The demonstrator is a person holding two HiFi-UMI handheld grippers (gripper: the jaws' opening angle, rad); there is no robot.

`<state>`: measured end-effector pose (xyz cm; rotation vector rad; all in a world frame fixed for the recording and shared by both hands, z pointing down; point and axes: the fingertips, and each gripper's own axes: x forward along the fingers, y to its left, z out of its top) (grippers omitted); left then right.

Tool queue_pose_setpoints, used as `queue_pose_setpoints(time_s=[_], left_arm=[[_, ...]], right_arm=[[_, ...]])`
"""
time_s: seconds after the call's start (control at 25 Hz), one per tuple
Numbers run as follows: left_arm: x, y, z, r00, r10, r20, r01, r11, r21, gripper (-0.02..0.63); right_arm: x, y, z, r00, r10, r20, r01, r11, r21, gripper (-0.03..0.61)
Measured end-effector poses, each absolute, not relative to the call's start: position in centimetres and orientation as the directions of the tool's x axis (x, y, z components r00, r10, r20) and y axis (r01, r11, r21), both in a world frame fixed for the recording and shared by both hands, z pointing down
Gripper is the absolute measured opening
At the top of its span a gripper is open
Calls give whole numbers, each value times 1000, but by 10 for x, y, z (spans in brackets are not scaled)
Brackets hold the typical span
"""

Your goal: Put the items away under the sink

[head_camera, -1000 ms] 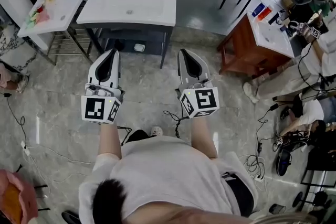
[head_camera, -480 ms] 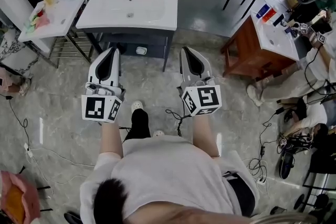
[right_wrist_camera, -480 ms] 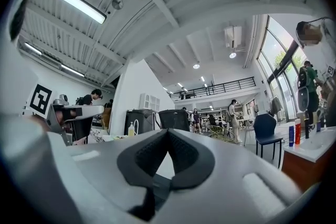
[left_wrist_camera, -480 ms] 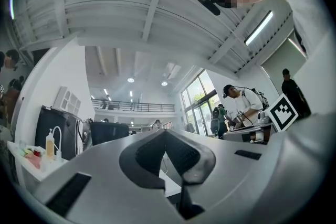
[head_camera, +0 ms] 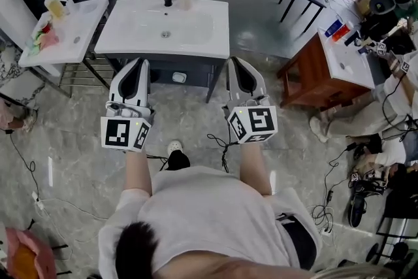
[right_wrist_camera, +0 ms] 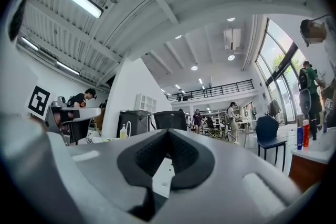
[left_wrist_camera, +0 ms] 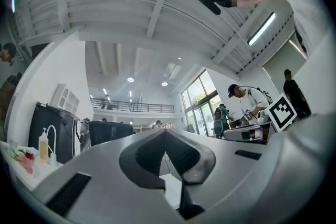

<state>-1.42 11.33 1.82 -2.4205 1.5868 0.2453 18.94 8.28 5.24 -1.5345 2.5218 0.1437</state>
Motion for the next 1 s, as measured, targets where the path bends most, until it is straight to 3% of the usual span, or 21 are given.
queue_pose_setpoints(time_s=[1.0], left_arm=[[-111, -43, 36, 462, -851, -249, -885, -462, -63, 8]], right_arm=[[94, -54, 60, -389, -906, -166, -920, 393, 12, 12]])
